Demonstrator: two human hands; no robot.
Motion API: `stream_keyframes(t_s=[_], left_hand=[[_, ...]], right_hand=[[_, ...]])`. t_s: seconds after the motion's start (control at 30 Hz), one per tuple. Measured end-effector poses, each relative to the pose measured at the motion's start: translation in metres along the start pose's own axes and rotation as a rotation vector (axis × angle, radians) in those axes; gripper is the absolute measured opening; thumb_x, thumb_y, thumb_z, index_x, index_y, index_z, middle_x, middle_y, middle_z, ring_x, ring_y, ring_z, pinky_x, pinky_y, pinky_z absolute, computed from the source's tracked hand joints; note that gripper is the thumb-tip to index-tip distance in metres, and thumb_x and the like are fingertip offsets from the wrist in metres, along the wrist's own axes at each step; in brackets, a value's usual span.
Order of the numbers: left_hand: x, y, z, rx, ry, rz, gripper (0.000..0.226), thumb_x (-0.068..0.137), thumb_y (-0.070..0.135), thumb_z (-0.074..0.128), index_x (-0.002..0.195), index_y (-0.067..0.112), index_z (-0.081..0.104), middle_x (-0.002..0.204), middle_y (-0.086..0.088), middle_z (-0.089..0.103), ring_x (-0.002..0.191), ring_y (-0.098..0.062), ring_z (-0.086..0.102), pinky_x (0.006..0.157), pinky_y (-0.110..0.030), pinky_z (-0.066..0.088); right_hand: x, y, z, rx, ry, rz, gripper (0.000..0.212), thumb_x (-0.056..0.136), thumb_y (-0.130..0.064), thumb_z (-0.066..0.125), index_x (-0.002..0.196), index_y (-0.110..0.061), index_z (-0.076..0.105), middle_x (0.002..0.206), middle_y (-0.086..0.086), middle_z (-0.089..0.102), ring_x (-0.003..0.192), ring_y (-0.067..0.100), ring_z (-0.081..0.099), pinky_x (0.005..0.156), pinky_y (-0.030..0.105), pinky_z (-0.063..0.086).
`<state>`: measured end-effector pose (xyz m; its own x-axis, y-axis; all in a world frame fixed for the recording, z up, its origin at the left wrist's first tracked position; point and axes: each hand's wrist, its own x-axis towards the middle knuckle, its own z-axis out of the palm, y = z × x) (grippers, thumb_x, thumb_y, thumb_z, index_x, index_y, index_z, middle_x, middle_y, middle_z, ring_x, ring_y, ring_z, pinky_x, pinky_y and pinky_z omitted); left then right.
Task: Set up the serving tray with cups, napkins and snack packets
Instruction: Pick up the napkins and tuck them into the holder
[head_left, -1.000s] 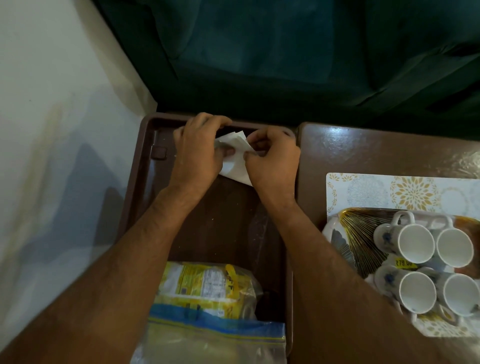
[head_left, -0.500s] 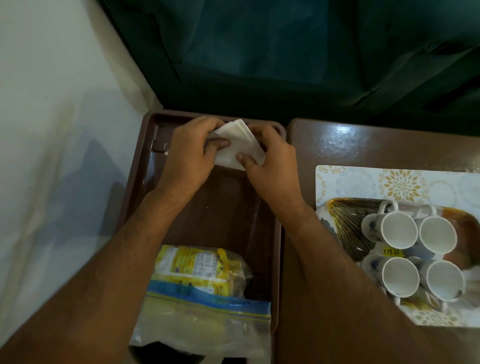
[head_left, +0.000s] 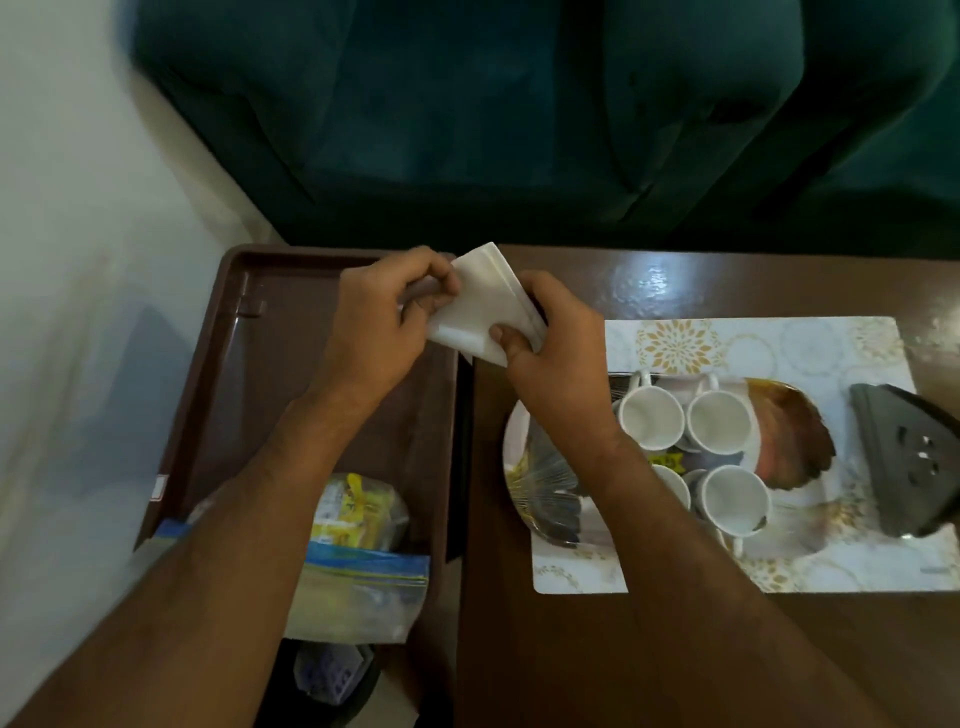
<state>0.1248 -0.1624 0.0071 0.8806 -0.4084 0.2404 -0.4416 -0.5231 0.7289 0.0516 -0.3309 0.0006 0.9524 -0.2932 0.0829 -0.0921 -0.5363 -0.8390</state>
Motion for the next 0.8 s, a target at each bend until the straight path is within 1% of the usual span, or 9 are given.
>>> stream_keyframes(t_s=[0.13,0.3,0.37,0.47,0.5,0.6,0.7,0.77,0.8], left_hand=[[0.002,0.026,0.024,-0.05,-0.123,0.001,0.028,0.085,-0.007,0.072,0.105,0.011,0.079,0.112,-0.002,0.072,0.109,-0.009,0.065,0.096,-0.016,0.053],[0.014,0.06,0.066,-0.018,-0.292,-0.054,0.043,0.082,-0.011,0.073,0.104,0.026,0.077,0.114,0.009,0.07,0.116,-0.013,0.062,0.103,-0.048,0.053],[0.022,0.075,0.085,-0.007,-0.353,-0.038,0.053,0.077,-0.016,0.073,0.103,0.031,0.074,0.114,0.01,0.069,0.117,-0.016,0.062,0.102,-0.051,0.052],[0.032,0.094,0.113,0.052,-0.414,0.001,0.066,0.071,-0.017,0.076,0.104,0.04,0.066,0.115,0.015,0.066,0.118,-0.021,0.06,0.102,-0.056,0.049],[0.036,0.099,0.123,0.064,-0.42,0.013,0.068,0.07,-0.017,0.076,0.104,0.041,0.063,0.115,0.015,0.065,0.118,-0.023,0.06,0.1,-0.056,0.05],[0.045,0.116,0.151,0.092,-0.421,0.074,0.068,0.069,-0.018,0.076,0.102,0.04,0.06,0.114,0.018,0.064,0.116,-0.026,0.059,0.097,-0.053,0.053],[0.052,0.138,0.179,0.129,-0.425,0.184,0.057,0.069,-0.016,0.076,0.099,0.031,0.063,0.11,0.018,0.066,0.111,-0.019,0.062,0.1,-0.041,0.037],[0.056,0.152,0.196,0.152,-0.408,0.241,0.051,0.07,-0.015,0.074,0.098,0.026,0.063,0.109,0.016,0.068,0.107,-0.018,0.062,0.091,-0.034,0.027],[0.057,0.159,0.206,0.157,-0.397,0.269,0.049,0.07,-0.016,0.072,0.097,0.024,0.063,0.108,0.014,0.07,0.104,-0.019,0.063,0.089,-0.034,0.027]], right_hand=[[-0.014,0.017,-0.042,-0.02,0.044,0.054,0.035,0.084,-0.013,0.077,0.118,-0.013,0.065,0.107,0.001,0.071,0.097,0.015,0.066,0.08,0.032,0.058],[-0.03,0.044,-0.091,-0.044,0.099,0.115,0.038,0.086,-0.017,0.079,0.121,-0.013,0.063,0.112,0.002,0.071,0.1,0.015,0.065,0.081,0.028,0.058],[-0.035,0.056,-0.11,-0.036,0.129,0.147,0.042,0.085,-0.018,0.081,0.123,-0.015,0.062,0.113,0.001,0.072,0.101,0.016,0.067,0.081,0.029,0.059],[-0.043,0.074,-0.137,-0.012,0.149,0.199,0.054,0.081,-0.022,0.085,0.128,-0.021,0.059,0.109,-0.002,0.073,0.097,0.013,0.068,0.073,0.023,0.058],[-0.046,0.08,-0.146,-0.008,0.153,0.221,0.059,0.079,-0.023,0.086,0.13,-0.024,0.057,0.107,-0.004,0.072,0.095,0.013,0.068,0.071,0.023,0.057],[-0.052,0.099,-0.165,-0.016,0.173,0.27,0.064,0.077,-0.023,0.087,0.131,-0.027,0.055,0.105,-0.001,0.074,0.094,0.019,0.071,0.072,0.035,0.061],[-0.057,0.118,-0.184,-0.045,0.246,0.303,0.051,0.079,-0.018,0.084,0.124,-0.019,0.061,0.1,0.002,0.075,0.089,0.022,0.071,0.073,0.042,0.06],[-0.063,0.128,-0.196,-0.1,0.319,0.286,0.04,0.08,-0.014,0.081,0.117,-0.014,0.065,0.095,0.002,0.074,0.083,0.021,0.067,0.07,0.044,0.058],[-0.066,0.134,-0.202,-0.128,0.359,0.277,0.037,0.081,-0.012,0.08,0.115,-0.013,0.066,0.094,0.002,0.073,0.081,0.021,0.066,0.069,0.043,0.058]])
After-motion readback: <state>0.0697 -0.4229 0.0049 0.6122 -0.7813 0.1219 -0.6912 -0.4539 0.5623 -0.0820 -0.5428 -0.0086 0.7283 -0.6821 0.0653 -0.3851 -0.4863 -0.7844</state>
